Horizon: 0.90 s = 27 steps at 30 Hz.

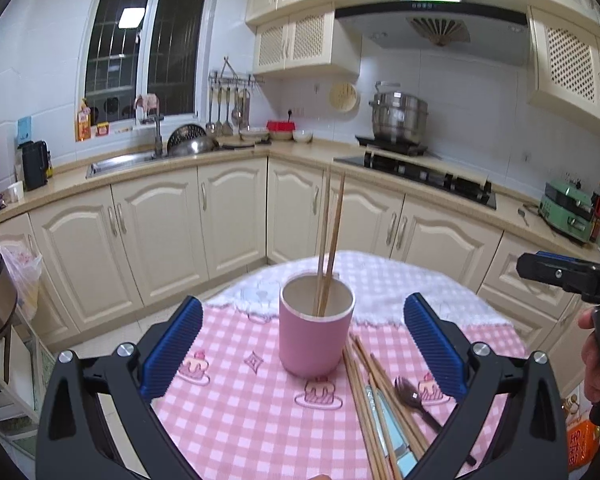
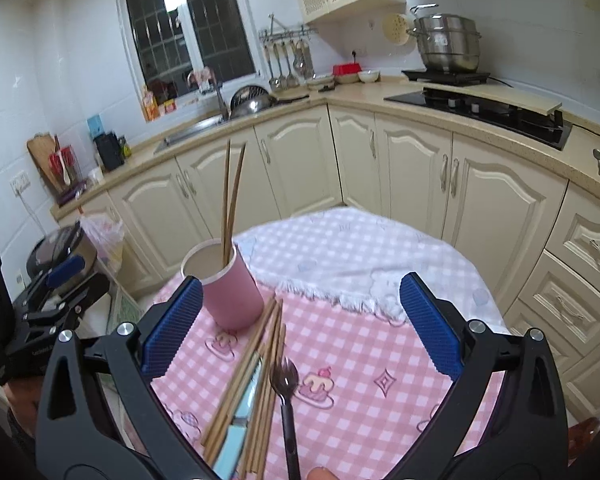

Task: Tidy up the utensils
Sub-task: 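Open the left tool and pull it back from the pink cup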

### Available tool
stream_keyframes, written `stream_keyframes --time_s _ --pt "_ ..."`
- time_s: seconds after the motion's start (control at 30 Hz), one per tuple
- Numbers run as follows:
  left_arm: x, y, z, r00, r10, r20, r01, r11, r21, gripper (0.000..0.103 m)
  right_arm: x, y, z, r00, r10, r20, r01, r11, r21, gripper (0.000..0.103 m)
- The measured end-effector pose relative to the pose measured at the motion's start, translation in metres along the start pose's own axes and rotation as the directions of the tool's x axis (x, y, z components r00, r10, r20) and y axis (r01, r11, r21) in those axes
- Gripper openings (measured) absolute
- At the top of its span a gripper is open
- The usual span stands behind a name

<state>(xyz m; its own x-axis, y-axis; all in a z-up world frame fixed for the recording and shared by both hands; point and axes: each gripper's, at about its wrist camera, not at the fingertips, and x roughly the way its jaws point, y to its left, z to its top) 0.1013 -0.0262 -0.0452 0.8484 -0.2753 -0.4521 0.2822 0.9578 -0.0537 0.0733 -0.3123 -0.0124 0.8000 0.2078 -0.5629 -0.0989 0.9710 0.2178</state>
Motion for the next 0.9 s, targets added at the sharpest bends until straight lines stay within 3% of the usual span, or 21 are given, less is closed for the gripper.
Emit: stream_keyframes --time_s 0.2,0.4,0.9 --pt "0.03 -0.006 -0.026 0.99 0.004 -0.138 0.0 1.0 0.029 0.098 0.023 -0.003 -0.027 0.994 -0.023 -0.109 0.019 0.999 -0.035 0.097" --pt "0.06 -0.01 -0.057 0.967 0.012 -0.254 0.0 0.999 0.047 0.098 0.041 -0.011 -0.047 0.982 -0.037 -0.187 0.03 0.999 -0.04 0.097" --pt "0.12 -0.018 -0.099 0.898 0.046 -0.438 -0.005 0.996 0.094 0.098 0.079 -0.011 -0.083 0.947 -0.067 -0.315 0.037 0.994 -0.1 0.097"
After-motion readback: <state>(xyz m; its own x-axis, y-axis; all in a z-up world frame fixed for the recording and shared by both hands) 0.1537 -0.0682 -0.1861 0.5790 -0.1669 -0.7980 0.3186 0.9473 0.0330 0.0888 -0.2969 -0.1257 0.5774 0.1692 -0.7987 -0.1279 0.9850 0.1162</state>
